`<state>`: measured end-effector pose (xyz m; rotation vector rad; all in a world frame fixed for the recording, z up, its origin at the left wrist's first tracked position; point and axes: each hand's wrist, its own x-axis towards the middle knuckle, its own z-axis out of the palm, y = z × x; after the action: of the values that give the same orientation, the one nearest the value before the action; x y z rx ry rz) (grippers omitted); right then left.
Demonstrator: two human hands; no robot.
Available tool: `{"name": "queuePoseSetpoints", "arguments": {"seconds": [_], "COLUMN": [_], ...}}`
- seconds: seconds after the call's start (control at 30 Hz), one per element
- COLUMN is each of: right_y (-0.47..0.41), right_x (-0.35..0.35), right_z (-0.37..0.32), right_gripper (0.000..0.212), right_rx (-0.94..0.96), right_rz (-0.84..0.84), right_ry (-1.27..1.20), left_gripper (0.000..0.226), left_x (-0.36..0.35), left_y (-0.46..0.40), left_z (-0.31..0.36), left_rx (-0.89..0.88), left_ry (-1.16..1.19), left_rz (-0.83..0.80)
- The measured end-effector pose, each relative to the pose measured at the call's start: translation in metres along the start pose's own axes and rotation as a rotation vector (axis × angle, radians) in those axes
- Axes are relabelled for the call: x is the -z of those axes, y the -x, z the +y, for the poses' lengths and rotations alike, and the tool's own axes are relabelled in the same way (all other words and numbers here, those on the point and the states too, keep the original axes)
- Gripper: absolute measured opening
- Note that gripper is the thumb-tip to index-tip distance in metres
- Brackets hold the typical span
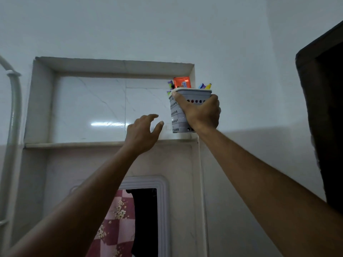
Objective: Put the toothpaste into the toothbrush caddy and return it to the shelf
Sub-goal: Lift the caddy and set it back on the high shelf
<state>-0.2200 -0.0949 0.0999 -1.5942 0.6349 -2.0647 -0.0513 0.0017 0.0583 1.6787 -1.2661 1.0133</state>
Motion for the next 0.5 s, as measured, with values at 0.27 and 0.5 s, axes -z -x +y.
{"name": "queuePoseSetpoints", "arguments": {"seconds": [0.27,0.5], "right_y": [0.013,0.023], "right_x": [-0.050,-0.072], "right_z": [0.034,0.051], "right_gripper": [0.121,0.114], "right_rx": [0.065,0.204], "right_rz": [0.044,-0.010], "right_ry": [0.136,0.390], "left_gripper": [0.061,0.059], "left_x": [-0.028,-0.028], "left_y": [0.008,0.012], "left_z": [-0.040,-0.045], "left_rx": [0.112,0.074], "left_ry": [-0.164,-0.188], "left_rz": [-0.087,-0.100]}}
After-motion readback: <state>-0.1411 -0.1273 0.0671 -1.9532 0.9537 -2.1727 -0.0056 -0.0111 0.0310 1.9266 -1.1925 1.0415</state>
